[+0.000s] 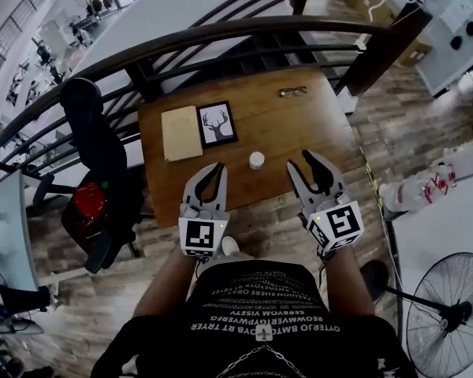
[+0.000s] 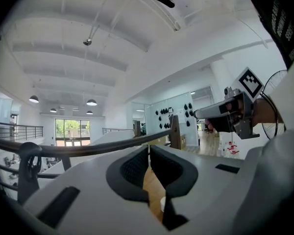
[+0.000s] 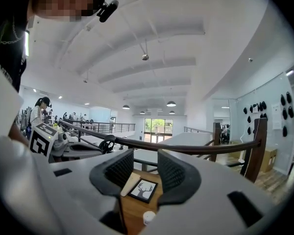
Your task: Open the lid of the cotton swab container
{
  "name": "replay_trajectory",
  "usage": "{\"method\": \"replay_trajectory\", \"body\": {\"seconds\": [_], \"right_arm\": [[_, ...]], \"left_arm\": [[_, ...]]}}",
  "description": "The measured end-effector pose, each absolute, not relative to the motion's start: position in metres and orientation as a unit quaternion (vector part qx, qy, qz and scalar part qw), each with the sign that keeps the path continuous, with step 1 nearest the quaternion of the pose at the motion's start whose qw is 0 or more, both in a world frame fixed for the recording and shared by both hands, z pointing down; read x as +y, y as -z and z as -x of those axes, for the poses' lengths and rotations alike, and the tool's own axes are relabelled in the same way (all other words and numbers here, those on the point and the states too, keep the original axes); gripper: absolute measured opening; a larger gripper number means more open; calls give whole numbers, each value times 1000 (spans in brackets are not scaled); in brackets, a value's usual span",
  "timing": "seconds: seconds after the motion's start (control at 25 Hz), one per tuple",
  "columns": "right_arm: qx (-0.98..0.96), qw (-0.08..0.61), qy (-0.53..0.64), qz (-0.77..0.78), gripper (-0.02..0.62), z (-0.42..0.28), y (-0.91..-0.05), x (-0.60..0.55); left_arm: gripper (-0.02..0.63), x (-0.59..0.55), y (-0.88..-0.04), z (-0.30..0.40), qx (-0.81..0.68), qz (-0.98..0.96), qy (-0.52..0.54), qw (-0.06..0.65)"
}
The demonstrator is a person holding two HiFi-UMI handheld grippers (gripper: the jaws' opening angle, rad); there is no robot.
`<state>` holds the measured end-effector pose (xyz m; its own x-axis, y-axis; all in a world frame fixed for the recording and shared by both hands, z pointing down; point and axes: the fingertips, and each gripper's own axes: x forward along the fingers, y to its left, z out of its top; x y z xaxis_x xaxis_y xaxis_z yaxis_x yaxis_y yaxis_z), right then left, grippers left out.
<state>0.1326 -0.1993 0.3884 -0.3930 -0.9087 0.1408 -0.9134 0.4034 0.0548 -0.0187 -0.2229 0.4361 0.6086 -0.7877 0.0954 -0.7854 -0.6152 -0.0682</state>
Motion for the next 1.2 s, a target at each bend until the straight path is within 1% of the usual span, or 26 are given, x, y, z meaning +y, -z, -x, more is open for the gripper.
{"method": "replay_trajectory", "body": {"seconds": [0.16, 0.76, 0.8, 0.92, 1.2], "right_arm": [[-838, 89, -10, -538, 160, -129, -392, -207], [-865, 89, -22, -494, 159, -153, -412, -266], [-866, 93, -22, -490, 158, -156, -413, -269], [-870, 100, -22, -483, 160, -164, -416, -279], [-872, 116, -25, -474, 158, -179, -424, -291]], "left_arm": [[34, -226, -458, 15, 436, 897, 71, -12], [37, -254, -532, -31, 433, 895, 100, -49], [44, -254, -539, -35, 432, 894, 103, -51], [98, -257, -563, -45, 425, 895, 119, -61], [166, -260, -611, -58, 422, 893, 140, -70]]}}
